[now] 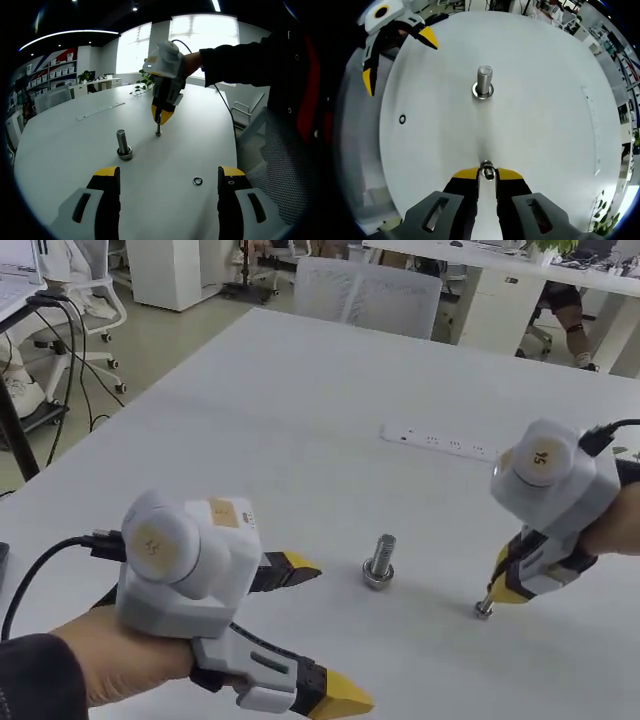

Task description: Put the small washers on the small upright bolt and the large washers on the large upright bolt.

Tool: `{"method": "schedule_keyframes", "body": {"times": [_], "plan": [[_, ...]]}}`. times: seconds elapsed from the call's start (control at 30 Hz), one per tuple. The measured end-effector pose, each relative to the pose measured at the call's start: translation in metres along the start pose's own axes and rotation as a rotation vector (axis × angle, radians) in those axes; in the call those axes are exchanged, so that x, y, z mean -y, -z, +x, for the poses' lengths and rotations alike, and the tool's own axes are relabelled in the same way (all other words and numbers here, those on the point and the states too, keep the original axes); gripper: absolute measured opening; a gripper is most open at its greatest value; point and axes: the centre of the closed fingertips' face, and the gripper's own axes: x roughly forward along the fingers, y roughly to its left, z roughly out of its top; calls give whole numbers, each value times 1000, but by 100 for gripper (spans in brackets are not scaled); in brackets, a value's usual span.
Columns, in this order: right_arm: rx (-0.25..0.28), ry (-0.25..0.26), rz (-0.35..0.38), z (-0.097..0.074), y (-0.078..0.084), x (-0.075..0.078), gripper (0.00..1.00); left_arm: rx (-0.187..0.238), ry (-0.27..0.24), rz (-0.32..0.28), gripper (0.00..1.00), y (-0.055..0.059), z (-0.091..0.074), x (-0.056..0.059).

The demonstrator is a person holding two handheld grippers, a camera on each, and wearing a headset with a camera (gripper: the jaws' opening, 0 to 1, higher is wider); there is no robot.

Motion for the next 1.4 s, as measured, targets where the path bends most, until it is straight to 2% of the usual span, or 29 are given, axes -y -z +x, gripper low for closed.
{"method": "schedule_keyframes", "body": {"times": [0.33, 0.57, 1.1, 1.4], "plan": [[-10, -30, 22, 20, 5, -3, 13, -4, -3, -5, 79, 1, 0, -1], [-14, -35, 16, 28, 5, -3, 13, -3, -4, -7, 79, 1, 0, -1], [-2, -38, 6, 24, 4, -6, 16, -3, -1, -9, 79, 1, 0, -1], [15, -42, 37, 21, 9, -7, 27, -3, 0, -8, 79, 1, 1, -1]]}}
